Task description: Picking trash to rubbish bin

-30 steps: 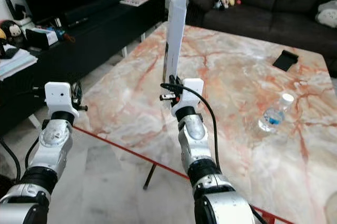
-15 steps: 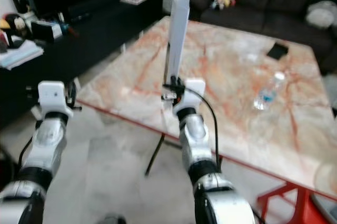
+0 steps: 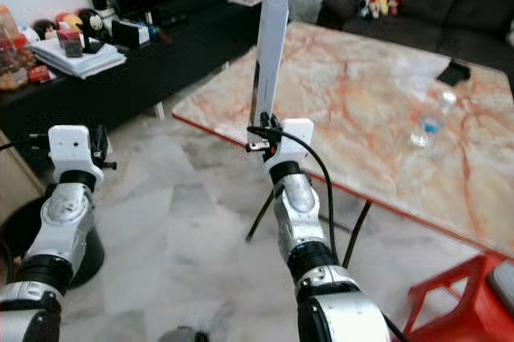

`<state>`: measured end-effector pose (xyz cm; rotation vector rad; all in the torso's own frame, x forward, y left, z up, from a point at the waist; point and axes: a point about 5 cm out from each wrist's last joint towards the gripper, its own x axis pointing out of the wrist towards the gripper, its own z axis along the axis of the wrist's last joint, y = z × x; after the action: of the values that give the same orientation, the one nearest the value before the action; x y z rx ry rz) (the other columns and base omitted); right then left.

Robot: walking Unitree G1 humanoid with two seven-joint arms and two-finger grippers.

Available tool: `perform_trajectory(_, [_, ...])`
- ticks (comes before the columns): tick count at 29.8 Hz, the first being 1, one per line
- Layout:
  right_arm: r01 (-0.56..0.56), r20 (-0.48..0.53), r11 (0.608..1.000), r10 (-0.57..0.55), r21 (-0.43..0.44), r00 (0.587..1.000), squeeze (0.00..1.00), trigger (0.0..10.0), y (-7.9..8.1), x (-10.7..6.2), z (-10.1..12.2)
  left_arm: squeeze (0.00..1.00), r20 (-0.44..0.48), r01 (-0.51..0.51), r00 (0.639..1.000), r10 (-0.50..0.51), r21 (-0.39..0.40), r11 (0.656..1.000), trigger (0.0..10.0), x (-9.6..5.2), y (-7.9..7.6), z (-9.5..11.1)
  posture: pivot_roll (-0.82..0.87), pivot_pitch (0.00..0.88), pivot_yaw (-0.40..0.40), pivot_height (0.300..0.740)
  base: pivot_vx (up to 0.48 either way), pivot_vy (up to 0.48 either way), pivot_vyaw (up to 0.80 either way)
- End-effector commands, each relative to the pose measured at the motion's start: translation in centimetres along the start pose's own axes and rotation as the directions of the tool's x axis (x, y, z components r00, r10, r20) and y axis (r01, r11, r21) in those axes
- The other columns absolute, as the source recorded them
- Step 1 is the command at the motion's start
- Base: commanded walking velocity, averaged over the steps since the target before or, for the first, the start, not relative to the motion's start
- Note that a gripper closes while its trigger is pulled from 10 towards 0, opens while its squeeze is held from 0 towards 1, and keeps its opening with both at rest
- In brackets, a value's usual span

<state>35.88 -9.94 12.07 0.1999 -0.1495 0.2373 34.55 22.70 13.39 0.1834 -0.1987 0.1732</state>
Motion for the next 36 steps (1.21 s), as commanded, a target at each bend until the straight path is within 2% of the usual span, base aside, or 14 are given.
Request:
perform_trajectory(1, [0.002,0.019,1.0,-0.002,-0.004,1.0,0.0,10.0,-0.1,0.3,0.5,0.0,0.013,0.003,1.0,-0.003,-0.004,1.0,10.0,0.3,0.0,0.4,0.06,0.0,-0.053,0.74,-0.255,0.0,0.0])
perform_trajectory(11, [0.011,-0.067,1.0,-0.012,-0.017,0.998,0.0,10.0,-0.6,-0.4,-1.0,0.0,-0.012,0.012,1.0,-0.012,-0.001,1.0,10.0,0.2,0.0,0.0,0.06,0.0,-0.05,0.74,-0.075,0.0,0.0])
perform_trajectory(12, [0.032,-0.121,0.999,-0.034,-0.016,0.992,0.0,10.0,-1.0,-1.1,-2.1,0.0,-0.058,0.021,0.998,-0.021,0.004,1.0,10.0,-0.1,0.0,-0.9,0.07,0.0,-0.047,0.74,0.0,0.0,0.0])
perform_trajectory(13, [0.032,-0.121,0.999,-0.034,-0.016,0.992,0.0,10.0,-1.0,-1.1,-2.1,0.0,-0.058,0.021,0.998,-0.021,0.004,1.0,10.0,-0.1,0.0,-0.9,0.07,0.0,-0.047,0.74,0.0,0.0,0.0])
perform_trajectory(17, [0.081,-0.294,0.995,-0.093,-0.052,0.951,0.0,10.0,-2.3,-3.7,-5.5,0.0,-0.204,0.059,0.977,-0.059,-0.005,0.998,10.0,-1.3,-0.2,-3.7,0.07,0.0,-0.043,0.74,0.0,0.0,0.0])
perform_trajectory(18, [0.098,-0.349,0.994,-0.112,-0.057,0.93,0.0,10.0,-2.6,-4.8,-6.7,0.0,-0.243,0.065,0.968,-0.062,0.004,0.998,10.0,-1.8,-0.2,-4.5,0.06,0.0,-0.04,0.74,0.0,0.0,0.0])
perform_trajectory(21, [0.117,-0.389,0.991,-0.134,-0.066,0.911,0.0,10.0,-3.1,-5.7,-7.5,0.0,-0.266,0.049,0.963,-0.045,0.007,0.999,10.0,-2.2,0.2,-5.0,0.06,0.0,-0.037,0.74,0.0,0.0,0.0])
perform_trajectory(25, [0.172,-0.482,0.983,-0.184,-0.07,0.857,0.0,10.0,-4.1,-8.3,-9.5,0.0,-0.339,0.028,0.941,-0.01,0.047,0.998,10.0,-3.5,1.9,-6.6,0.06,0.0,-0.033,0.74,0.0,0.0,0.0])
perform_trajectory(28, [0.17,-0.513,0.982,-0.187,-0.08,0.838,0.0,10.0,-4.2,-9.2,-10.2,0.0,-0.361,0.027,0.933,-0.006,0.054,0.998,10.0,-4.2,2.5,-7.2,0.06,0.0,-0.033,0.74,0.0,0.0,0.0])
perform_trajectory(29, [0.177,-0.54,0.98,-0.197,-0.089,0.818,0.0,10.0,-4.4,-10.0,-10.7,0.0,-0.395,0.026,0.919,0.002,0.067,0.997,10.0,-5.1,3.2,-8.0,0.06,0.0,-0.033,0.74,0.0,0.0,0.0])
perform_trajectory(32, [0.189,-0.567,0.978,-0.207,-0.091,0.797,0.0,10.0,-4.6,-10.7,-11.2,0.0,-0.422,0.01,0.906,0.022,0.074,0.997,10.0,-6.1,4.1,-8.7,0.06,0.004,-0.033,0.74,0.0,0.0,0.0])
perform_trajectory(33, [0.197,-0.589,0.976,-0.212,-0.092,0.78,0.0,10.0,-4.7,-11.4,-11.6,0.0,-0.446,0.002,0.894,0.031,0.073,0.997,10.0,-7.0,4.6,-9.4,0.06,0.004,-0.033,0.74,0.0,0.0,0.0])
perform_trajectory(36, [0.204,-0.623,0.974,-0.219,-0.096,0.751,0.0,10.0,-4.8,-12.3,-12.3,0.0,-0.493,0.011,0.87,0.025,0.069,0.998,10.0,-8.5,5.0,-10.4,0.07,0.011,-0.033,0.74,0.0,0.0,0.0])
